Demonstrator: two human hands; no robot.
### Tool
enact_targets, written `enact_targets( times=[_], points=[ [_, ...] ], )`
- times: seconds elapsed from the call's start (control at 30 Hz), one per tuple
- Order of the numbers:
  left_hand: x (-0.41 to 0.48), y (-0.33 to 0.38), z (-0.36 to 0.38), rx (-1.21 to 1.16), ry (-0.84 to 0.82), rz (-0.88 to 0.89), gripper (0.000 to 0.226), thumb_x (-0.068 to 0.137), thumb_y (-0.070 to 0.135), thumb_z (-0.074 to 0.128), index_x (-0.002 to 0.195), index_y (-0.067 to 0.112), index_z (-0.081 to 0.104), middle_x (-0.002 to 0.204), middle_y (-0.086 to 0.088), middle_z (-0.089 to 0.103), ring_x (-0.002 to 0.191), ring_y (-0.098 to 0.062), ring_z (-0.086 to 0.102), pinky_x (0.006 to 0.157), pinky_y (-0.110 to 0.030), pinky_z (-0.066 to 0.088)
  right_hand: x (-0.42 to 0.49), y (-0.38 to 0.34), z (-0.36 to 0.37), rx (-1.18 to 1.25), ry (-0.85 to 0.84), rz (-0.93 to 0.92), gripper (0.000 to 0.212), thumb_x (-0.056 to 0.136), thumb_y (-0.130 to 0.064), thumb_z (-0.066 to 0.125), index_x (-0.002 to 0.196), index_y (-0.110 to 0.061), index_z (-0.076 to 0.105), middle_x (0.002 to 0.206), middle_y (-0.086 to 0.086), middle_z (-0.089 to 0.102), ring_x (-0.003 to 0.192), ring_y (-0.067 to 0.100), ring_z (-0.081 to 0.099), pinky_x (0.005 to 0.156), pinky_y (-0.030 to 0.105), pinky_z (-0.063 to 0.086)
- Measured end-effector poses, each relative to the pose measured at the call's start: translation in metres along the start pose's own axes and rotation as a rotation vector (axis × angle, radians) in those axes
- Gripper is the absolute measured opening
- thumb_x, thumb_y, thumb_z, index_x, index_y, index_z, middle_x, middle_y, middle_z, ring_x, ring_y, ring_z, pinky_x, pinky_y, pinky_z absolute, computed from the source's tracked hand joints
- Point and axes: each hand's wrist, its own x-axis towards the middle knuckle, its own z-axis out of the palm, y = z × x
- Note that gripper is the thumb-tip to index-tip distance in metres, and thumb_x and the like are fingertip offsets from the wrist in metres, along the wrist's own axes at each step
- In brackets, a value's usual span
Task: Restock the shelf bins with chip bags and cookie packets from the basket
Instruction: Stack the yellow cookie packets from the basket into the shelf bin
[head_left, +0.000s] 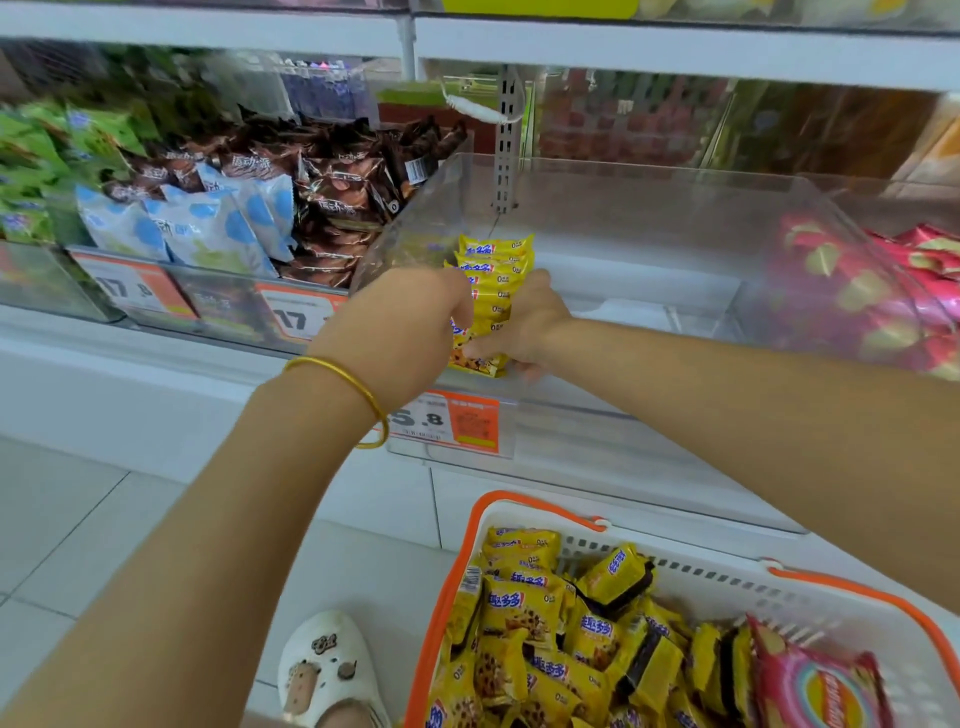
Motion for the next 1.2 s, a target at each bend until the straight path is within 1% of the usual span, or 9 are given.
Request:
enact_targets(
  times=[0.13, 0.23, 0.33, 0.5, 0.63, 0.77, 0.93, 1.1, 1.2],
  points=[
    [-0.010, 0.001, -0.001, -0.041, 0.063, -0.036, 0.029, 0.090, -0.002, 0.041, 0.104, 0.009, 0.064, 0.107, -0.011, 0.062, 0.098, -0.029, 0.057, 0.086, -0.040, 0.045, -0.005, 0.006, -0.005, 0.015, -0.082, 0.113, 0.083, 0.070, -0.022, 0.084, 0.129, -0.007, 0.027, 0.091, 0.013, 0.058, 0.054, 0.020, 0.056, 0.050, 0.031, 0.049],
    [-0.018, 0.000, 0.003, -0.085, 0.138, -0.047, 0.029, 0.089, -0.002, 0.041, 0.102, 0.009, 0.065, 0.107, -0.011, 0.062, 0.097, -0.027, 0.056, 0.083, -0.041, 0.045, -0.005, 0.007, -0.008, 0.065, -0.089, 0.137, 0.073, 0.071, -0.016, 0.083, 0.121, -0.008, 0.032, 0.100, 0.015, 0.057, 0.053, 0.021, 0.055, 0.054, 0.034, 0.051],
    [-0.028, 0.003, 0.005, -0.113, 0.312, 0.024, 0.027, 0.088, 0.002, 0.041, 0.099, 0.007, 0.065, 0.100, -0.010, 0.063, 0.092, -0.028, 0.055, 0.077, -0.040, 0.045, -0.012, 0.002, -0.014, 0.023, -0.088, 0.119, 0.064, 0.071, -0.013, 0.082, 0.112, -0.009, 0.033, 0.083, 0.011, 0.053, 0.053, 0.020, 0.056, 0.052, 0.033, 0.051],
    [-0.077, 0.034, 0.009, -0.180, 0.482, 0.219, 0.020, 0.086, 0.008, 0.046, 0.095, 0.007, 0.064, 0.088, -0.006, 0.063, 0.080, -0.023, 0.053, 0.069, -0.037, 0.041, -0.078, -0.010, -0.054, -0.146, 0.075, -0.252, 0.040, 0.077, -0.012, 0.076, 0.080, -0.018, 0.037, 0.070, 0.006, 0.053, 0.047, 0.014, 0.055, 0.037, 0.020, 0.040],
    [-0.114, 0.046, 0.042, -0.190, 0.153, 0.165, 0.025, 0.087, 0.026, 0.041, 0.093, 0.018, 0.065, 0.088, 0.002, 0.065, 0.080, -0.017, 0.057, 0.067, -0.036, 0.048, -0.171, 0.026, -0.068, -0.022, -0.078, -0.436, 0.025, 0.080, -0.007, 0.072, 0.079, -0.014, 0.048, 0.061, 0.008, 0.056, 0.038, 0.013, 0.056, 0.034, 0.024, 0.040],
    [-0.116, 0.042, 0.074, -0.026, -0.164, 0.065, 0.021, 0.094, 0.027, 0.043, 0.100, 0.021, 0.062, 0.098, 0.001, 0.063, 0.093, -0.020, 0.058, 0.076, -0.039, 0.049, -0.168, 0.117, -0.002, -0.233, -0.344, -0.090, 0.009, 0.089, -0.015, 0.064, 0.093, -0.012, 0.057, 0.083, 0.012, 0.066, 0.068, 0.026, 0.068, 0.057, 0.035, 0.054],
    [-0.110, 0.039, 0.093, 0.072, -0.305, -0.018, 0.021, 0.095, 0.024, 0.041, 0.104, 0.019, 0.060, 0.102, -0.003, 0.063, 0.095, -0.022, 0.057, 0.076, -0.034, 0.048, -0.118, 0.202, 0.084, -0.511, -0.223, -0.122, 0.044, 0.090, -0.027, 0.062, 0.130, -0.013, 0.048, 0.134, 0.011, 0.046, 0.123, 0.026, 0.047, 0.098, 0.038, 0.043],
    [-0.107, 0.035, 0.097, 0.067, -0.364, -0.037, 0.023, 0.097, 0.020, 0.040, 0.111, 0.018, 0.058, 0.106, -0.002, 0.061, 0.096, -0.021, 0.056, 0.078, -0.033, 0.046, -0.119, 0.213, 0.112, -0.614, 0.004, -0.150, 0.042, 0.090, -0.022, 0.062, 0.128, -0.014, 0.045, 0.130, 0.010, 0.040, 0.118, 0.028, 0.045, 0.086, 0.037, 0.051],
    [-0.107, 0.033, 0.101, 0.093, -0.436, -0.032, 0.024, 0.097, 0.021, 0.041, 0.116, 0.020, 0.056, 0.111, 0.000, 0.058, 0.102, -0.018, 0.054, 0.084, -0.032, 0.046, -0.117, 0.216, 0.111, -0.550, -0.015, -0.194, 0.038, 0.087, -0.022, 0.066, 0.119, -0.012, 0.049, 0.124, 0.008, 0.045, 0.109, 0.024, 0.052, 0.086, 0.035, 0.051]
  ],
)
